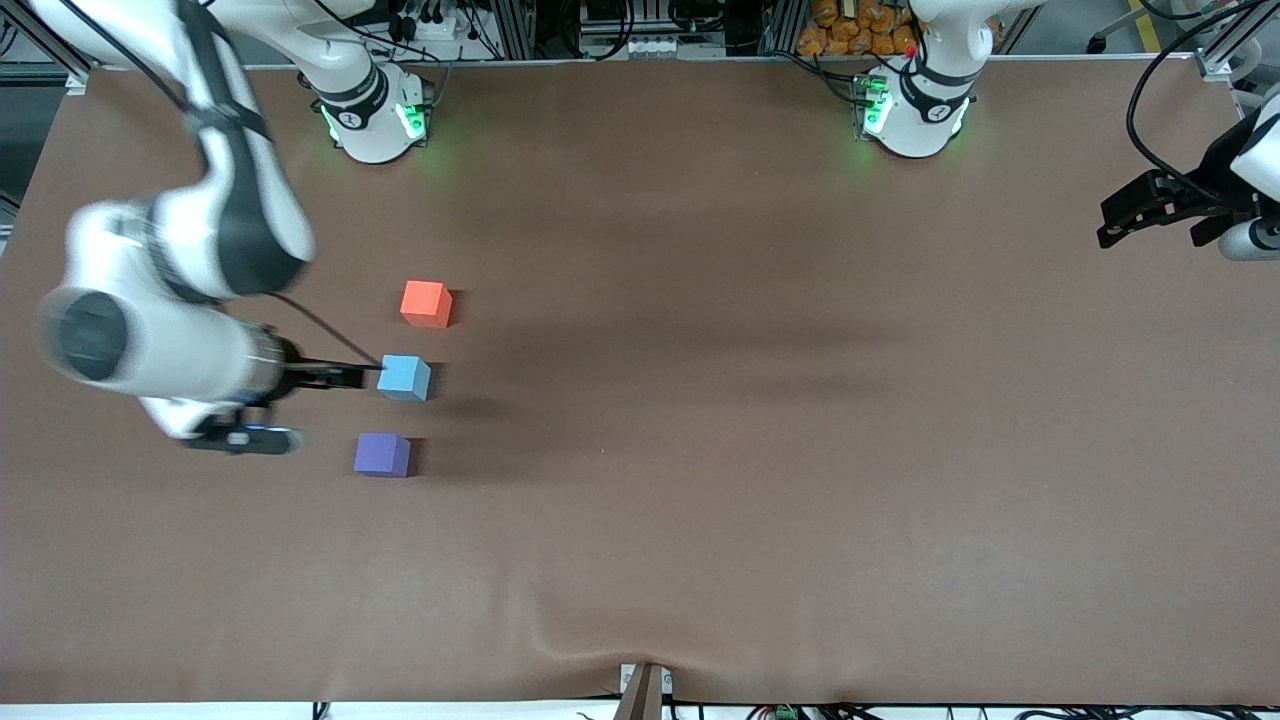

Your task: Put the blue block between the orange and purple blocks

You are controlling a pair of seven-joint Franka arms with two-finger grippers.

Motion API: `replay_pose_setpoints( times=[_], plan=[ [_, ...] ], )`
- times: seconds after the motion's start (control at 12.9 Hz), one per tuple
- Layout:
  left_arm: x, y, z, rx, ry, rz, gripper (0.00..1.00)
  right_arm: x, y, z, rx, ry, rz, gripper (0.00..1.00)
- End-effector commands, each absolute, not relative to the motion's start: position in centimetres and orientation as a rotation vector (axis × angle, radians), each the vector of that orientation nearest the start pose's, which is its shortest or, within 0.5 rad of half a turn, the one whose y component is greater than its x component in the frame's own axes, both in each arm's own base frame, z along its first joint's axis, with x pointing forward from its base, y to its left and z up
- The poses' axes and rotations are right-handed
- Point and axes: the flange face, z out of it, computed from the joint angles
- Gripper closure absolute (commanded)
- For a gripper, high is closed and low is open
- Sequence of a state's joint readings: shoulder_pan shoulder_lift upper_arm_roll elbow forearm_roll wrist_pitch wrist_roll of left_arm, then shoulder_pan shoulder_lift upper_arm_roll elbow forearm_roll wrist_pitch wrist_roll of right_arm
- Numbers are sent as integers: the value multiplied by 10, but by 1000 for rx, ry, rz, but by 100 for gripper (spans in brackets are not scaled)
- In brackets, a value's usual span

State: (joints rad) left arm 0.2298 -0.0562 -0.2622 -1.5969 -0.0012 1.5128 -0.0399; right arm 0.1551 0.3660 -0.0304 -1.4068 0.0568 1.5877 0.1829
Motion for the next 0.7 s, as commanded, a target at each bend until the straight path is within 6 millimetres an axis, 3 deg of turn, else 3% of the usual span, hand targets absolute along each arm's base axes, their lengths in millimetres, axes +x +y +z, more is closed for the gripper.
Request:
replay_pose_setpoints(
  times=[0.0,0.15,0.23,0.31,0.39,0.46,0.54,0.62],
  plan=[
    [532,-20,639,-3130,-22,57,0,648,55,558,-3073,-28,261,0],
    [536,-19,632,-3132,-24,81,0,635,11,598,-3065,54,285,0],
    [536,-20,632,-3132,-17,81,0,619,-4,616,-3063,83,331,0],
    [536,-21,632,-3133,-17,81,0,594,-3,646,-3077,97,333,0],
    [536,-21,632,-3133,-15,81,0,574,10,660,-3122,92,339,0],
    [536,-22,632,-3133,-12,81,0,559,32,663,-3173,67,291,0],
    [536,-22,632,-3133,-10,81,0,545,30,655,-3189,94,258,0],
    [536,-21,632,-3132,-12,79,0,530,15,648,-3185,127,174,0]
  ],
)
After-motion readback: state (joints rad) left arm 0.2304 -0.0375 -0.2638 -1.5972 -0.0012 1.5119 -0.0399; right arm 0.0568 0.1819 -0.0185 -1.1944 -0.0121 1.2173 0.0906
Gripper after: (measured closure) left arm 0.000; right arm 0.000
